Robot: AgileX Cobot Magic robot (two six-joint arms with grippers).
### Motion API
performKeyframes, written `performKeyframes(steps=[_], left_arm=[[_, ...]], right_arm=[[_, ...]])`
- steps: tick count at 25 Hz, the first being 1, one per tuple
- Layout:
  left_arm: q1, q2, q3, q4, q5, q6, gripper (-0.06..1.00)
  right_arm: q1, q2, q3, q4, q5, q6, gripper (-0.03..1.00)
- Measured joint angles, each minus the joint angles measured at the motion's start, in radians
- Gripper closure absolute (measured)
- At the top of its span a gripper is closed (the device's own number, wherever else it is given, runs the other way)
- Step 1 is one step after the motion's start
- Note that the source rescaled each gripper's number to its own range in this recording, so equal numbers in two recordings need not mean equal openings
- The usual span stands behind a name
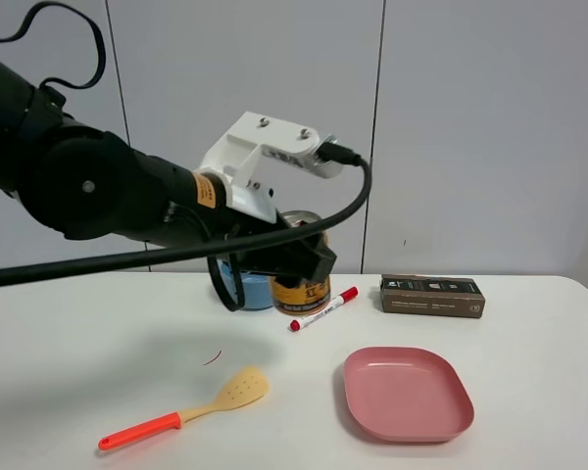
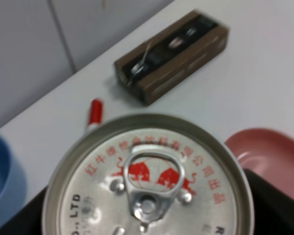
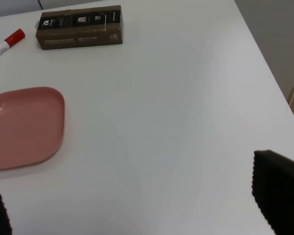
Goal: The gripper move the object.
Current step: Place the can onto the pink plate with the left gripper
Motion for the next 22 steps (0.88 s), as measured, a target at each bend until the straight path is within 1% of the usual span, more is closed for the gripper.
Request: performKeyframes(steps=[5, 8, 11, 15, 22], left_arm=[[-0.076, 0.035, -0.064, 0.001, 0.017, 0.003, 0.94], [-0.117, 0.067, -0.083, 0.012, 0.042, 0.003, 0.94], [-0.148, 0.096, -0.095, 0.016, 0.044, 0.003, 0.94], [-0.171, 0.144, -0.133, 0.022, 0.044, 0.003, 0.94], [-0.184, 0.251, -0.235, 0.065, 0.046, 0.002, 0.94]], right_arm=[[0.0, 0.0, 0.0, 0.0, 0.0, 0.0, -0.03], [0.0, 0.0, 0.0, 0.0, 0.0, 0.0, -0.03], [0.0, 0.0, 0.0, 0.0, 0.0, 0.0, -0.03], [0.0, 0.0, 0.0, 0.0, 0.0, 0.0, -0.03], [0.0, 0.0, 0.0, 0.0, 0.0, 0.0, -0.03]])
